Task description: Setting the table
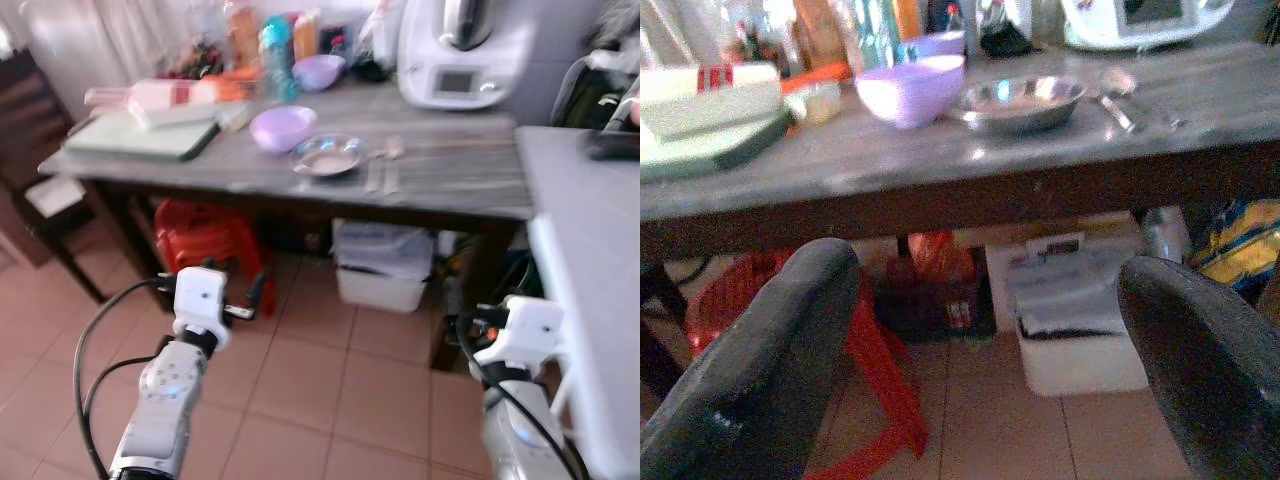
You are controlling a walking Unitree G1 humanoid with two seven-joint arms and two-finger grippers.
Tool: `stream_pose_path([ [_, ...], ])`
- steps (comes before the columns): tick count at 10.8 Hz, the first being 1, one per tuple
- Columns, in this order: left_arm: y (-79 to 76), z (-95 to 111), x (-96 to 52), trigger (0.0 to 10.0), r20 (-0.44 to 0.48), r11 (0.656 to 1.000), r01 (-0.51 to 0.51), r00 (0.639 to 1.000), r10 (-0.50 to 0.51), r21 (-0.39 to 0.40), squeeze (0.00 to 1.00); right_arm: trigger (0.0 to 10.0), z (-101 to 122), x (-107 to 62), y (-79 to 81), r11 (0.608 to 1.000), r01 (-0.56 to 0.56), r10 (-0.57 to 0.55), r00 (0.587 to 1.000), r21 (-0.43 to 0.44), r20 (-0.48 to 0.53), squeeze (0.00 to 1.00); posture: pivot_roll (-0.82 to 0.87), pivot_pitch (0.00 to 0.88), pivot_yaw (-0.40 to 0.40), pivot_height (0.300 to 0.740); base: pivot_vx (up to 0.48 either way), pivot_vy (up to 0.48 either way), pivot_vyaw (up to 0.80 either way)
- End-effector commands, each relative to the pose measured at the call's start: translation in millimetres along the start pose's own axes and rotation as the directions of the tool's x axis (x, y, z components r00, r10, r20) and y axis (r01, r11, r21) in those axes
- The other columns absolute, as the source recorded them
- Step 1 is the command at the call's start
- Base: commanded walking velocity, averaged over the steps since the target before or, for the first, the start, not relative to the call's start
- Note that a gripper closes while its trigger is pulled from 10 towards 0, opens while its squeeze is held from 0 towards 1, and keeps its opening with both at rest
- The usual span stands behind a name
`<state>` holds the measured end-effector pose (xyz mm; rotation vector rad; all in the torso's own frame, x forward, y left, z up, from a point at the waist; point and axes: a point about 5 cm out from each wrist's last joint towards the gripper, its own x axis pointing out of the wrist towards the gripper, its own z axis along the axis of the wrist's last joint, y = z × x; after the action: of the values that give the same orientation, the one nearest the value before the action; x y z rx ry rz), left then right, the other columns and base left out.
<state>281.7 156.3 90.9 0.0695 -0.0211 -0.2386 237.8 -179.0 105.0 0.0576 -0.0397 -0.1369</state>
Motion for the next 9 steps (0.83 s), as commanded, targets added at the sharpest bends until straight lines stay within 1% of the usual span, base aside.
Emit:
stream_pose_path([
  [1,-4.3,1.4,1.2,10.0,0.003,1.000,0.013,1.000,-0.013,-0.004,0.00,10.0,1.9,0.0,-5.0,1.000,0.014,-0.014,1.000,-0.008,0.005,0.00,-0.01,0.000,0.091,0.740,0.000,-0.398,0.00],
  [8,-6.7,0.8,1.6,10.0,0.000,0.999,0.041,0.999,-0.041,-0.002,0.00,10.0,2.8,0.1,-3.0,1.000,0.022,-0.022,1.000,-0.015,0.015,0.00,-0.01,0.000,0.093,0.740,0.000,-0.399,0.00],
  [9,-8.5,2.3,1.7,10.0,0.009,0.998,0.063,0.998,-0.063,0.019,0.00,10.0,2.0,0.0,-2.9,1.000,0.027,-0.026,1.000,-0.011,0.012,0.00,-0.01,0.000,0.093,0.740,0.000,-0.401,-0.52],
])
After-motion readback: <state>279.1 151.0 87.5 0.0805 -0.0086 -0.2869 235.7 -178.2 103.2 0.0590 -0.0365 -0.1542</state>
